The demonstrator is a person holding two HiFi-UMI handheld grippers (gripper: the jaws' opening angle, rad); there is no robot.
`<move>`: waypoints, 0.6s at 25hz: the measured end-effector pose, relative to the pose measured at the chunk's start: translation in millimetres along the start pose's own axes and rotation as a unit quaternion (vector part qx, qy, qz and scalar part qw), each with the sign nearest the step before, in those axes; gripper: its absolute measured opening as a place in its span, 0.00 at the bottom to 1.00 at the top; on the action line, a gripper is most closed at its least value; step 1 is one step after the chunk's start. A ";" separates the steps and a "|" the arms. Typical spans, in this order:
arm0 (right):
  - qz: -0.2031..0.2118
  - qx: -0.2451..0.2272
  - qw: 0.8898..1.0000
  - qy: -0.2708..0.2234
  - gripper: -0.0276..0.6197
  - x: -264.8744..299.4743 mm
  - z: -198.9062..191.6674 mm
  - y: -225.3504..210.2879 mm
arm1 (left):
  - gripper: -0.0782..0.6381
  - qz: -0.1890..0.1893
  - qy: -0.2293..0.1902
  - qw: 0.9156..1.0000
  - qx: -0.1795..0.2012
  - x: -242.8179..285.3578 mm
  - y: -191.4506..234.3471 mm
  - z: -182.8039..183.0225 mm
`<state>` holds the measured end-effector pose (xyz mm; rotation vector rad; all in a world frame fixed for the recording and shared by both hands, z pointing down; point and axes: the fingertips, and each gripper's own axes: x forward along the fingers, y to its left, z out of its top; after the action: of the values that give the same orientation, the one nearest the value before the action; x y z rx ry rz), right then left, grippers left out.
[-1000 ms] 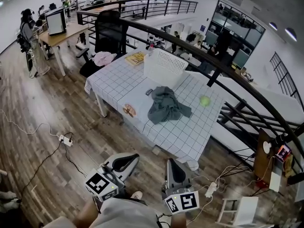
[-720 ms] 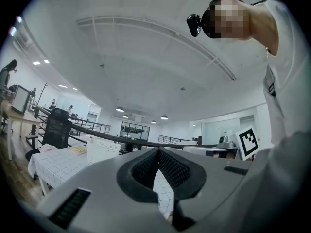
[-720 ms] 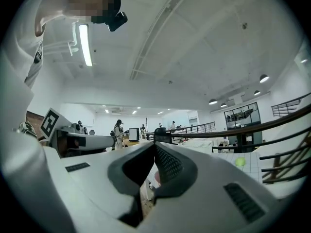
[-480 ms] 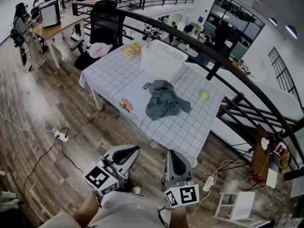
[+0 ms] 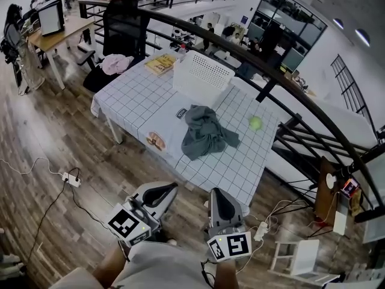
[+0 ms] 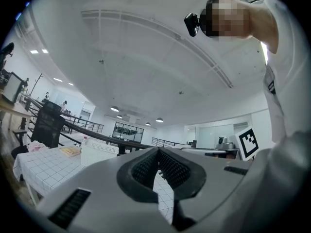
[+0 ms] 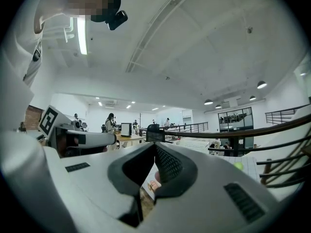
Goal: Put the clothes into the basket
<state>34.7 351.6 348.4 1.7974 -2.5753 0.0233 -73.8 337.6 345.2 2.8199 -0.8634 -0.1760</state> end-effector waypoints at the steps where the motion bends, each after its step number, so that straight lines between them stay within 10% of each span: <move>1: -0.001 -0.001 1.000 0.001 0.07 5.4 -0.1 1.3 | 0.12 -0.001 -0.001 1.000 -0.001 0.1 5.4 1.3; 15: 0.000 -0.006 1.000 0.024 0.07 56.4 -4.5 11.8 | 0.12 0.004 -0.011 1.000 -0.018 1.1 59.0 8.5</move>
<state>4.2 302.7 353.3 1.7716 -2.5368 0.0485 -106.2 287.8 349.3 2.7870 -0.8664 -0.2201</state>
